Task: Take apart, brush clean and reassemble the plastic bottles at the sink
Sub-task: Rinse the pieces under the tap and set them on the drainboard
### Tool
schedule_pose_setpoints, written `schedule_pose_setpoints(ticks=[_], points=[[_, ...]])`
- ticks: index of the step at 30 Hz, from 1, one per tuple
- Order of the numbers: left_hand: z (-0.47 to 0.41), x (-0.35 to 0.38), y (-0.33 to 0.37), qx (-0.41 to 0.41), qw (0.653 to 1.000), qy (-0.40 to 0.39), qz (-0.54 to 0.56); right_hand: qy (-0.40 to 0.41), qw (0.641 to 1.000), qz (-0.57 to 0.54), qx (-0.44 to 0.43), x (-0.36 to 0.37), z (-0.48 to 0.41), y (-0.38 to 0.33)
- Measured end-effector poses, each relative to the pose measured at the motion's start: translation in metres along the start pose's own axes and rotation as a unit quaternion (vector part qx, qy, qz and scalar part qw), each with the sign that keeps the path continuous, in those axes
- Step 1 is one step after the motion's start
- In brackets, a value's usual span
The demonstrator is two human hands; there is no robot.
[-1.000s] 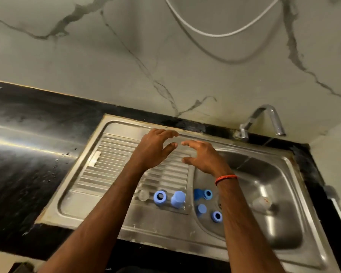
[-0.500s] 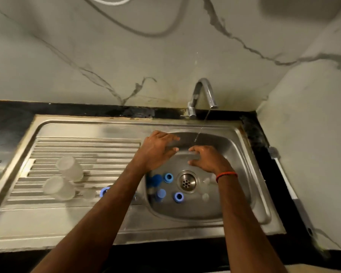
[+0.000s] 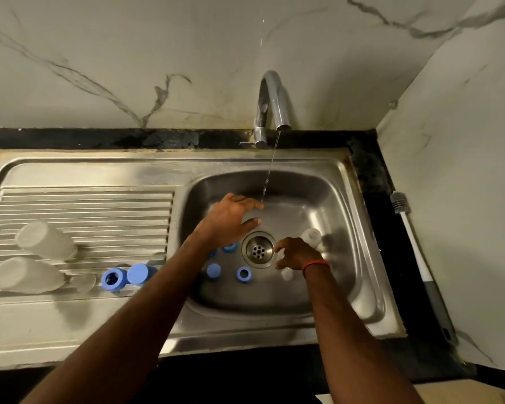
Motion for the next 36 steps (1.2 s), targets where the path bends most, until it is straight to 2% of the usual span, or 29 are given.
schedule_pose_setpoints(ticks=[6,11,15,19,22,25,26,28,30,32,34,36], points=[[-0.007,0.017,-0.003,-0.001,1.0,-0.014,0.011,0.011,0.999,0.021,0.024,0.033,-0.022,0.025],[-0.004,0.014,0.001,-0.011,1.0,-0.011,0.017,0.033,0.999,-0.006,0.041,0.062,-0.051,0.056],[-0.008,0.008,0.0,-0.025,1.0,-0.008,0.009,0.104,0.994,-0.017,0.009,0.019,-0.034,0.027],[-0.015,-0.005,0.006,-0.051,0.994,0.043,0.082,0.232,0.958,-0.147,-0.085,-0.056,-0.016,-0.02],[-0.023,-0.013,0.007,-0.131,0.957,0.089,0.244,0.33,0.913,-0.168,-0.173,-0.106,0.002,-0.058],[-0.031,-0.021,0.012,-0.217,0.866,0.106,0.438,0.402,0.885,-0.117,-0.206,-0.133,0.013,-0.086],[-0.033,-0.024,0.015,-0.234,0.833,0.102,0.491,0.419,0.878,-0.094,-0.212,-0.137,0.016,-0.092],[-0.038,-0.03,0.022,-0.234,0.79,0.114,0.556,0.444,0.868,-0.069,-0.21,-0.143,0.019,-0.099],[-0.043,-0.034,0.028,-0.219,0.773,0.134,0.581,0.468,0.861,-0.059,-0.192,-0.148,0.019,-0.1],[-0.047,-0.037,0.032,-0.204,0.773,0.15,0.581,0.466,0.868,-0.071,-0.156,-0.151,0.018,-0.099],[-0.052,-0.039,0.035,-0.19,0.779,0.158,0.577,0.419,0.88,-0.174,-0.141,-0.152,0.012,-0.097],[-0.056,-0.04,0.039,-0.178,0.782,0.161,0.575,0.358,0.876,-0.288,-0.147,-0.151,0.008,-0.099]])
Point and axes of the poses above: each hand's wrist, its own z-axis away from the middle knuckle, its own x-axis out of the palm, y = z × x, the point moved 4 cm from there along -z, towards the middle knuckle, and after that the axes turned 4 degrees about -x, right-handed, at the moved point
